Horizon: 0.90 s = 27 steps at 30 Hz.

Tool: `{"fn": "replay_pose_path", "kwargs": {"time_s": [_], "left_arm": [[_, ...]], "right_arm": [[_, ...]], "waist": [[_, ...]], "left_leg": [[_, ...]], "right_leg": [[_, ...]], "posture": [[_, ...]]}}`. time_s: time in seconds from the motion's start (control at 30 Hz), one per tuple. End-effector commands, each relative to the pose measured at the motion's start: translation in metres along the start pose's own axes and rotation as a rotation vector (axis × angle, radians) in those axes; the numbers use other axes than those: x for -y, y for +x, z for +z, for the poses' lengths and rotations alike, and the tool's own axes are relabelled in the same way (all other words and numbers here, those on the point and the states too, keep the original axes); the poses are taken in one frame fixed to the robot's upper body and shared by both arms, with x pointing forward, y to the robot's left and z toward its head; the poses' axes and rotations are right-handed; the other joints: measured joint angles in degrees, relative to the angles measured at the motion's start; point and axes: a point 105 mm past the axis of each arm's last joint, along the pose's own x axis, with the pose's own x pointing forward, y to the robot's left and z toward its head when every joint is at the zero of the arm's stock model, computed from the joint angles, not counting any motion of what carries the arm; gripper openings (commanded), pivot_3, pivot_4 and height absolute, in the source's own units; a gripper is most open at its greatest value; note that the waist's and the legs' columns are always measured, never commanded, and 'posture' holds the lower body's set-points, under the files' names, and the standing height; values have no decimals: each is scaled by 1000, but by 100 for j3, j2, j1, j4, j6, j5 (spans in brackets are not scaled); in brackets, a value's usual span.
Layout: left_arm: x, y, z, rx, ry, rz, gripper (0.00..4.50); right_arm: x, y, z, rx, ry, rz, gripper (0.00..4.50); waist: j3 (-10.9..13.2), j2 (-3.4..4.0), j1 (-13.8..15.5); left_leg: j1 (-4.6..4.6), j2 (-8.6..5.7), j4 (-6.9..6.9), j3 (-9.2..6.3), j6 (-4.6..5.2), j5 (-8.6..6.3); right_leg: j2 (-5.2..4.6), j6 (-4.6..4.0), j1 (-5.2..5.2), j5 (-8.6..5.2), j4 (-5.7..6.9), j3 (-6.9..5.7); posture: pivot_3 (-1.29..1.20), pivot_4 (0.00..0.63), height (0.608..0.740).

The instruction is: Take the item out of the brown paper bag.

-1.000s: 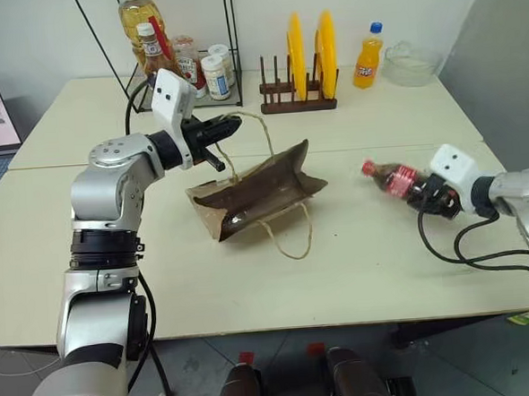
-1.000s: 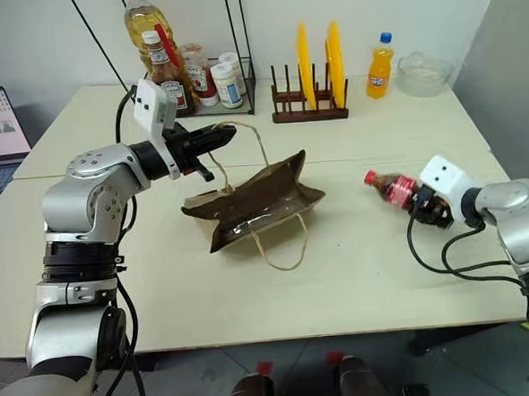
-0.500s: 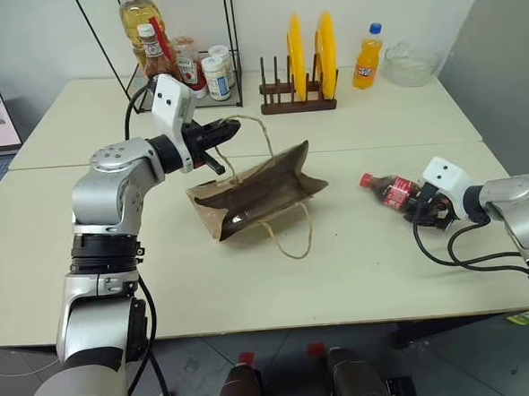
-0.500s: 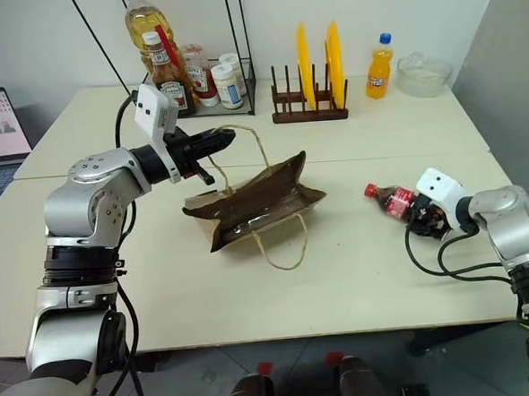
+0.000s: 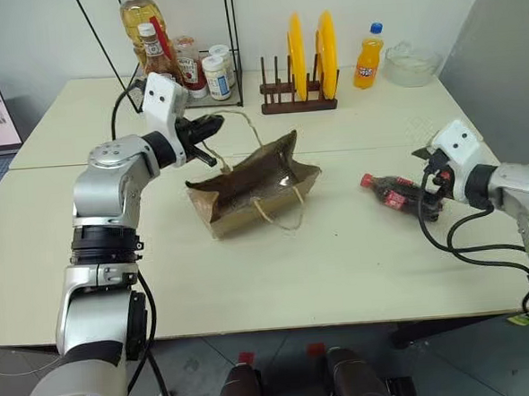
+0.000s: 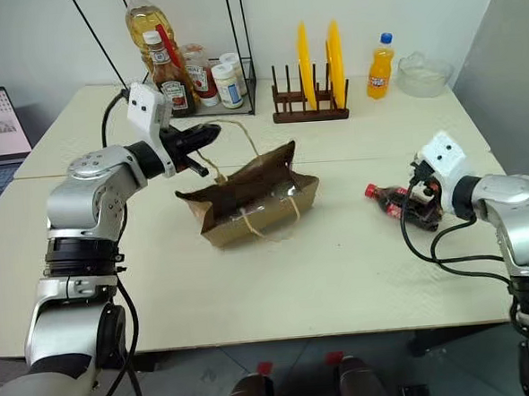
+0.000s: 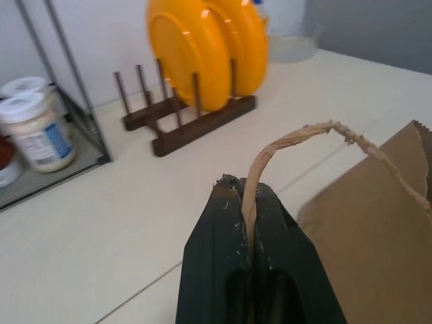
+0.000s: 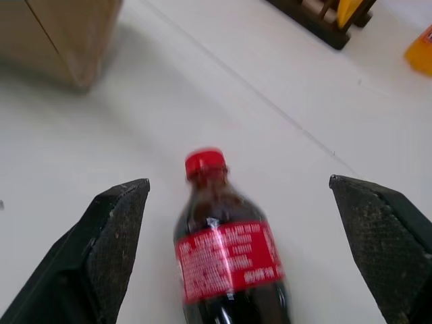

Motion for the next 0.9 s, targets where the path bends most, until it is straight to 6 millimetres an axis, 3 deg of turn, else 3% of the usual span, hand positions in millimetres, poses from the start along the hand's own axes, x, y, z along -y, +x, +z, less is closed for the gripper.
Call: {"fn": "replay_pose_path", "kwargs": {"time_s": [0.03, 0.27, 0.43, 0.57, 0.67, 0.8, 0.9], "left_arm": [[-5, -3, 22, 73, 4, 0, 605], [-8, -18, 20, 74, -40, 2, 2827], [-6, -41, 29, 117, -60, 11, 4493], [-19, -70, 39, 187, -43, 145, 4493], [-28, -98, 28, 177, -6, 262, 4493], [-21, -128, -21, 52, 12, 368, 4493], [-2, -148, -61, -36, -25, 408, 4493]], "right_arm": [[-10, -4, 1, 38, 25, -56, 4500], [-58, 1, -26, 51, 67, -85, 4500], [-78, 3, -24, 111, 126, -109, 4500], [-87, 0, -22, 152, 170, -142, 4500], [-91, -4, -24, 166, 198, -180, 4500], [-96, -8, -31, 158, 227, -220, 4500], [-99, -9, -36, 151, 263, -243, 4500]], "waist": [[0, 0, 3], [0, 0, -2], [0, 1, -33], [-1, 0, -23], [-3, 4, -29], [-6, 3, -5], [-11, -6, 15]], "left_leg": [[-2, 0, -1, 0, 0, 0], [-5, 0, 1, -1, 0, 0], [1, 5, -2, 0, -1, 1], [0, 5, 2, -1, -1, 1], [5, 6, -4, 0, -1, 1], [10, 7, -4, 5, -1, 1], [11, 7, -3, 6, -1, 0]], "right_leg": [[0, 0, 0, 0, -1, 0], [0, 0, -3, 0, 2, 1], [3, 0, -4, 0, 7, 4], [3, 0, -3, -1, 11, 3], [3, 0, -3, -1, 10, 5], [2, -1, -1, -1, 12, 11], [2, -1, 3, -1, 7, 12]], "posture": [[0, 150, 740], [0, 150, 740], [0, 150, 740], [0, 150, 740], [0, 150, 740], [0, 150, 740], [0, 150, 740]]}}
